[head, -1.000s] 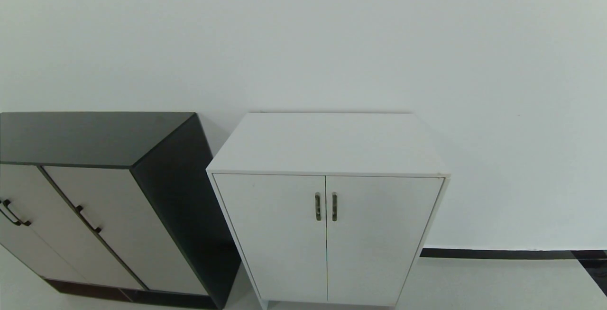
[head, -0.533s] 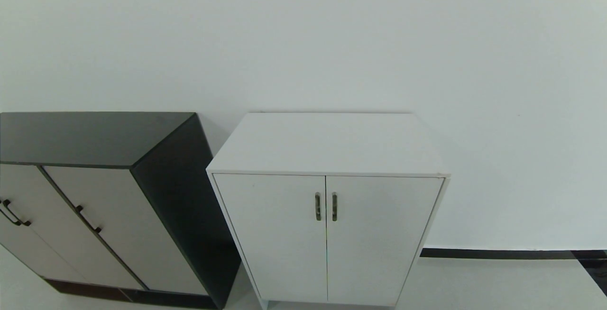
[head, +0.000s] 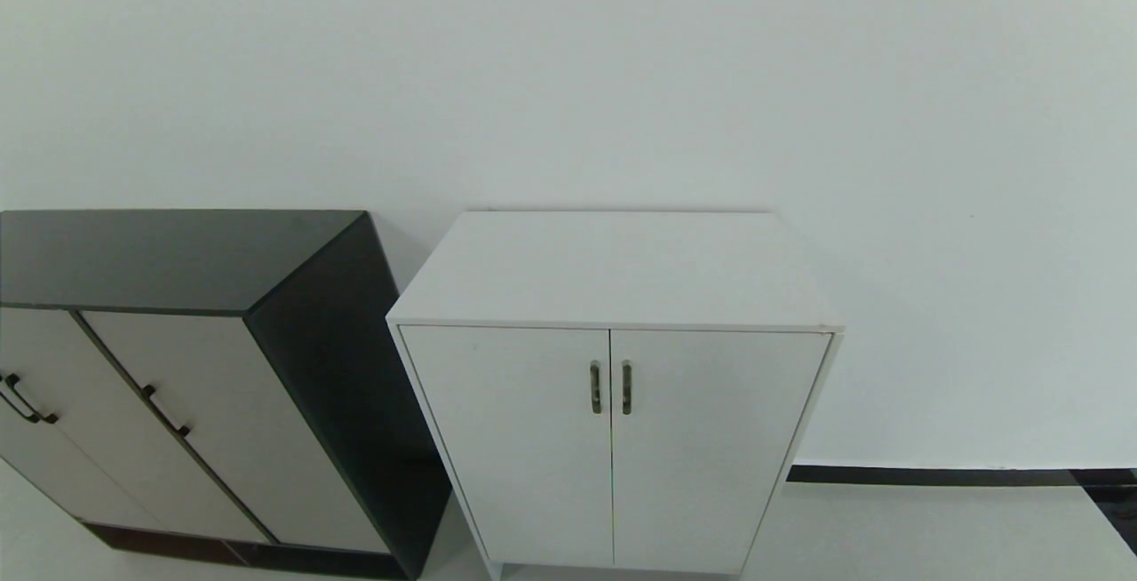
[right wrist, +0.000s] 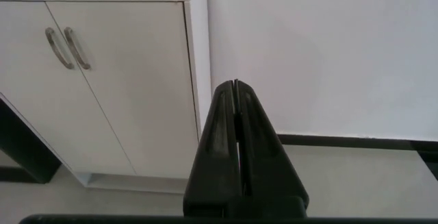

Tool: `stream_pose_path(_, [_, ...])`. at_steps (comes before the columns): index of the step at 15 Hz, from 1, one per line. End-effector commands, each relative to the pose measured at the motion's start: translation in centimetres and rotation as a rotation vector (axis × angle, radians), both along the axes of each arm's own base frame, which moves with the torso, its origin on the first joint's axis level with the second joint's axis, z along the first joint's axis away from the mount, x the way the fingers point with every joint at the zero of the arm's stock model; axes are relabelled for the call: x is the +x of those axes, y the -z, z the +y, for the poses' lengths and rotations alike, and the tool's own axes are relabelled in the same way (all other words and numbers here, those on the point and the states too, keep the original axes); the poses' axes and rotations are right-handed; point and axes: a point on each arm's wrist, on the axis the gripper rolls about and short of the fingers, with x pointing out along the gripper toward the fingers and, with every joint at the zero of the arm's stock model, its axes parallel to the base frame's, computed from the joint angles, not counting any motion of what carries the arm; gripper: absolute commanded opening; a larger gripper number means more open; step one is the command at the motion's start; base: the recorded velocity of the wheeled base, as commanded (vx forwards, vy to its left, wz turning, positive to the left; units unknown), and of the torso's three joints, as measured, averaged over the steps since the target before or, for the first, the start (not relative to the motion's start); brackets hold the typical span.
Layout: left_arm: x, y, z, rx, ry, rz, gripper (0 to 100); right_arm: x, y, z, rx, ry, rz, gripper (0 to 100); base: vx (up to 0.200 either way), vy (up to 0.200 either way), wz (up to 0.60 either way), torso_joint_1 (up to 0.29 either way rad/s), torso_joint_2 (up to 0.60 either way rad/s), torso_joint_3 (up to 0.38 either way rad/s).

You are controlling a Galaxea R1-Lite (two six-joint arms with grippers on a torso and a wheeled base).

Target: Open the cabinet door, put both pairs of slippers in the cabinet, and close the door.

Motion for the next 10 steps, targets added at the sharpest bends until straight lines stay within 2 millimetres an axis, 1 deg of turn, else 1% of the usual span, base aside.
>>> stream_pose_path(1, [-0.01, -0.04, 0.00, 0.001, 0.000, -0.001, 0, 0.00, 0.02, 0.00, 0.000, -0.001, 0.001, 0, 0.000, 0.000, 0.00, 0.000, 0.00, 0.000])
stream_pose_path(10, [-0.01, -0.04, 0.00, -0.001, -0.001, -0.001, 0, 0.00, 0.01, 0.00, 0.019, 0.001, 0.000, 0, 0.000, 0.000, 0.00, 0.000, 0.00, 0.000])
